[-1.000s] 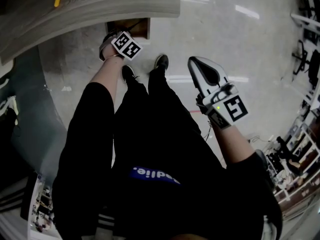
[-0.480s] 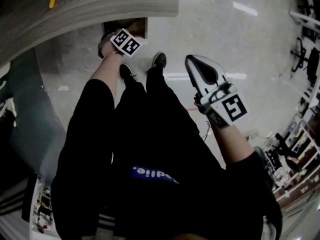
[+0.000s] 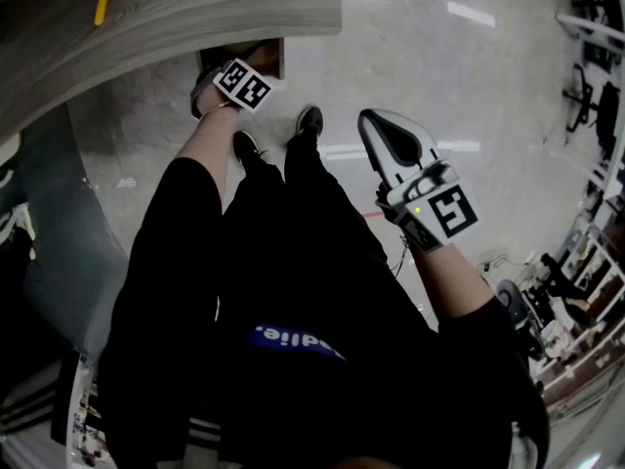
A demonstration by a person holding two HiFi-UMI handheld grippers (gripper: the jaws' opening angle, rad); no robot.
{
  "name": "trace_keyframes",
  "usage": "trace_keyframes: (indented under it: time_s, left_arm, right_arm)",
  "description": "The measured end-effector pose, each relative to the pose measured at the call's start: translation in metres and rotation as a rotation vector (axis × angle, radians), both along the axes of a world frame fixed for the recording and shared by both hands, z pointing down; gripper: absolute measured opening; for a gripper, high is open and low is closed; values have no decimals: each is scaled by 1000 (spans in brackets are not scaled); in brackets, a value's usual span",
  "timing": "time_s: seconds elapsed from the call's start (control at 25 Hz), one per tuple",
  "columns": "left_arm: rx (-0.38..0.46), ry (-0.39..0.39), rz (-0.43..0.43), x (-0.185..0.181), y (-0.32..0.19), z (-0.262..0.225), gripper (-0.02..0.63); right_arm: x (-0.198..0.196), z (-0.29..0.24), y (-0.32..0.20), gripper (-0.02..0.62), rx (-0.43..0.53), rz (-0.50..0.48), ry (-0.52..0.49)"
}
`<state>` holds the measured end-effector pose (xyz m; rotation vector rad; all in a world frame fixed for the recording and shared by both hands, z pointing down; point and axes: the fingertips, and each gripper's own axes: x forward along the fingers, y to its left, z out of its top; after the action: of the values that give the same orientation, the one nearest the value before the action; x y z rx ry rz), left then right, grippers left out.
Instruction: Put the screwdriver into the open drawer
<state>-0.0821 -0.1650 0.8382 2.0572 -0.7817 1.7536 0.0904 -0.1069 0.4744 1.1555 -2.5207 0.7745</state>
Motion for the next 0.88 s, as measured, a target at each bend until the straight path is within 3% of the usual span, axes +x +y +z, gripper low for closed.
trace_keyframes:
  time_s: [0.28, 0.52, 0.88]
  left_arm:
    - [40, 76, -54, 4, 6, -38, 152]
    - [94, 159, -157, -7, 15, -84, 152]
    - [221, 365, -310, -8, 28, -176, 109]
  right_arm:
    - [3, -23, 6, 28, 49, 21, -4]
    - [-4, -51, 4, 28, 109, 27, -28]
    - [-20, -88, 5, 28, 182, 13, -38]
